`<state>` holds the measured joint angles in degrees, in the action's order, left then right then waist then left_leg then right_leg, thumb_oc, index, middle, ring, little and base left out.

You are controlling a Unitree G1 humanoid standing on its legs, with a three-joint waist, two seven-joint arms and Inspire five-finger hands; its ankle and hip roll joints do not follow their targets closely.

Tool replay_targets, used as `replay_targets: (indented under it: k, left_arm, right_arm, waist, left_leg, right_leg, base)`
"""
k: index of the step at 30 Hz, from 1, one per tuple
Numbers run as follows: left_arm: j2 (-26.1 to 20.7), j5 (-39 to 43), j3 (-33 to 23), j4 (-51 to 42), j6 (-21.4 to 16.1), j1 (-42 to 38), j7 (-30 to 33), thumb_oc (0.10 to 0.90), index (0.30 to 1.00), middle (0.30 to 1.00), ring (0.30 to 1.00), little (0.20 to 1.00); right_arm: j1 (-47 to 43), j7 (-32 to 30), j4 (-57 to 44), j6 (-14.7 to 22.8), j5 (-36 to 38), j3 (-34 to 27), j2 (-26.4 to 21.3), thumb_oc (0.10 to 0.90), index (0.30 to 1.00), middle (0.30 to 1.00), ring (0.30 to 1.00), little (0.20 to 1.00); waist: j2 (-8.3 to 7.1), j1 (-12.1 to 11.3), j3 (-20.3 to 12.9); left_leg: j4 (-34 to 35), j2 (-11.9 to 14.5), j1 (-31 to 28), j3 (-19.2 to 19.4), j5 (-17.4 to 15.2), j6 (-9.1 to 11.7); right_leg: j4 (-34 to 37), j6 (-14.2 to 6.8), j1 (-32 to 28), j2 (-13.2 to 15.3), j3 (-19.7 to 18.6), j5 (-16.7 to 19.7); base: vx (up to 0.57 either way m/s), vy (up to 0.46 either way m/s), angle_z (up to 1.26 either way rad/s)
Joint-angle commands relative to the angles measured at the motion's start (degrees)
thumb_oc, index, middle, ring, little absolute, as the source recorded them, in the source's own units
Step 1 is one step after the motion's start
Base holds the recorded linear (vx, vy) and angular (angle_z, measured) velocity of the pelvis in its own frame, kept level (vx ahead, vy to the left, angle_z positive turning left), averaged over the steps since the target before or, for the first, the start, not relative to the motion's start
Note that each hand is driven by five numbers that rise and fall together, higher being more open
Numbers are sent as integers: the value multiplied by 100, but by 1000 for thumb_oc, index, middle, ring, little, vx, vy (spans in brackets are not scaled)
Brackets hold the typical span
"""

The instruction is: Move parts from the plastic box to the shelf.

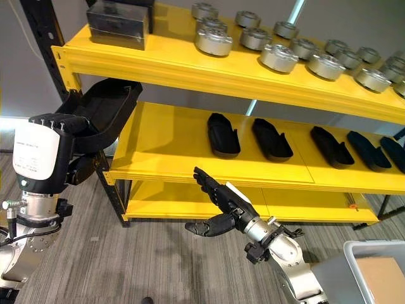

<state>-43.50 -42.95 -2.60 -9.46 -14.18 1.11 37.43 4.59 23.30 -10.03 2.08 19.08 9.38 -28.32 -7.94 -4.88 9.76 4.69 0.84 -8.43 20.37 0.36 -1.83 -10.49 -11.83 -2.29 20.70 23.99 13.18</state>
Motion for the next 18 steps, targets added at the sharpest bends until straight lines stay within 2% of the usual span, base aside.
replay_targets:
  k: [1,2,3,4,5,6,8,12,14,18]
  left_arm:
    - [148,312,-191,-485,-161,-750,210,400,300,300,300,300]
    - [165,349,-168,-493,-115,-764,133,400,300,300,300,300]
    - [220,281,-24,-472,-83,-867,78,400,300,300,300,300]
    - [281,175,130,-472,-20,-997,-37,400,300,300,300,300]
    - [287,136,231,-477,62,-1057,-42,400,300,300,300,300]
    - [304,85,320,-469,101,-1123,-58,400,300,300,300,300]
    - [401,38,428,-431,93,-1177,-205,400,300,300,300,300]
    - [561,10,466,-495,313,-942,-149,400,300,300,300,300]
    - [619,91,442,-526,432,-853,-143,400,300,300,300,300]
    - [730,363,410,-456,569,-801,35,400,300,300,300,300]
  right_arm:
    - [-391,196,-311,429,-1,-223,-146,900,1000,1000,1000,1000]
    - [-378,280,-335,435,-56,-209,-134,900,1000,1000,1000,1000]
    - [-374,477,-409,470,-132,-137,-122,900,1000,1000,1000,1000]
    - [-420,558,-474,419,-110,-53,-148,900,1000,1000,1000,1000]
    - [-487,567,-491,365,-105,25,-135,900,1000,1000,1000,1000]
    - [-552,550,-474,327,-117,108,-119,900,1000,1000,1000,1000]
    - [-562,562,-408,260,-174,179,-94,900,1000,1000,1000,1000]
    - [-551,721,-421,93,-307,217,-194,900,1000,1000,1000,1000]
    - [-596,750,-370,61,-291,252,-279,900,1000,1000,1000,1000]
    - [-659,868,-305,76,-330,244,-503,900,1000,1000,1000,1000]
  waist:
    - [339,139,-165]
    - [336,156,-158]
    - [233,266,-117]
    - [147,356,-102]
    - [88,386,-72]
    - [82,393,-45]
    - [79,444,-45]
    - [177,433,-181]
    - [221,440,-189]
    - [285,479,-168]
  left_leg:
    - [-213,375,82,-220,-174,22]
    - [-202,385,70,-215,-176,24]
    - [-173,447,-8,-226,-163,154]
    - [-178,598,-106,-298,-210,340]
    - [-191,671,-127,-188,-178,391]
    - [-193,762,-187,-190,-228,442]
    - [-245,848,-164,-368,-214,483]
    - [-104,1149,-205,-14,111,753]
    - [-101,1234,-228,13,151,829]
    - [-183,1536,-62,-19,336,940]
  right_leg:
    - [-1669,-66,199,-111,-43,-484]
    - [-1664,-47,280,-140,-95,-470]
    - [-966,-34,315,-245,-281,-396]
    - [-87,-115,262,-228,-425,-236]
    - [157,-146,351,-118,-381,60]
    - [415,-221,355,-106,-463,204]
    - [659,-225,334,-190,-756,-13]
    - [823,-75,-55,-471,-335,-627]
    - [815,-9,-163,-602,-331,-833]
    - [567,271,-147,-823,-405,-1232]
  base:
    - [12,43,-31]
    - [62,-179,-21]
    - [242,-456,-9]
    - [220,-558,3]
    - [210,-510,15]
    - [166,-373,15]
    - [244,-334,8]
    - [148,-201,38]
    - [118,-124,-2]
    - [75,-127,-16]
